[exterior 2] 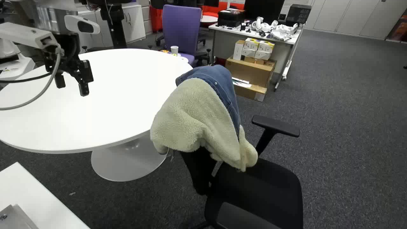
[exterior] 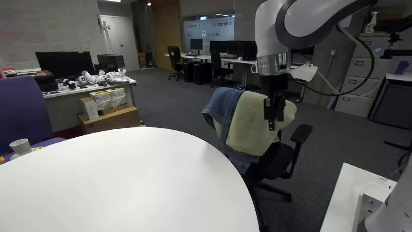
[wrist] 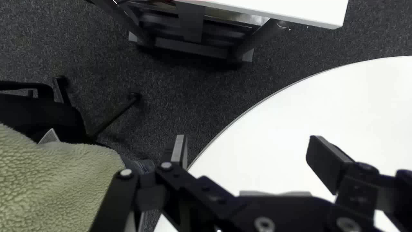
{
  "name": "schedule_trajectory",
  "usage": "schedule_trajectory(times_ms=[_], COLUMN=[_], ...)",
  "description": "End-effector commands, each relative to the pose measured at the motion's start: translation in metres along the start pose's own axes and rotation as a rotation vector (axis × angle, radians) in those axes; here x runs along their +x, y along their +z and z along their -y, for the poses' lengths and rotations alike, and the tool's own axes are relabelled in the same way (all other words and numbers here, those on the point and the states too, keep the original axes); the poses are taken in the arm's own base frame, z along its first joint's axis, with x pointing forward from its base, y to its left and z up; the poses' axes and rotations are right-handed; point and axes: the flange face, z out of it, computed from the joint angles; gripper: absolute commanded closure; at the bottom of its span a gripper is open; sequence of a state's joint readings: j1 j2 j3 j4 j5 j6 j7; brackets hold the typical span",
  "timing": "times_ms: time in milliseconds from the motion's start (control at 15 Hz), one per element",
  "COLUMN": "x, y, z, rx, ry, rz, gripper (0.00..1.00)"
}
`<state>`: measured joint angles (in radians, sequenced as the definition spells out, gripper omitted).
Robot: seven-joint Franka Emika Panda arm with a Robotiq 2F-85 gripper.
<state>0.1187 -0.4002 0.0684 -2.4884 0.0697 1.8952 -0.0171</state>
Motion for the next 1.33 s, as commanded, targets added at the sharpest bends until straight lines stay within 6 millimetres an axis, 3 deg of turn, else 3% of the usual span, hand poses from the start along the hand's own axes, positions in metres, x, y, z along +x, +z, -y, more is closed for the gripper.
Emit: schedule_trajectory(times_ms=[0, 267, 467, 800, 1133, 1200, 1267], x=[0.0, 0.002, 0.015, 0.034, 0.048, 0.037, 0.039], y=[0.0, -0.005, -0.031, -0.093, -0.109, -0.102, -0.1], z=[0.0, 0.002, -0.018, -0.119, -0.222, -0.196, -0.207], rx=[0.0, 0.0, 0.026, 0.152, 0.248, 0.205, 0.21], ry=[0.0, -0.021, 0.026, 0.215, 0.44, 0.395, 0.412], rz=[0.001, -0.003, -0.027, -0.124, -0.17, -0.18, -0.179], gripper=[0.0, 0.0, 0.0, 0.0, 0.0, 0.0, 0.0])
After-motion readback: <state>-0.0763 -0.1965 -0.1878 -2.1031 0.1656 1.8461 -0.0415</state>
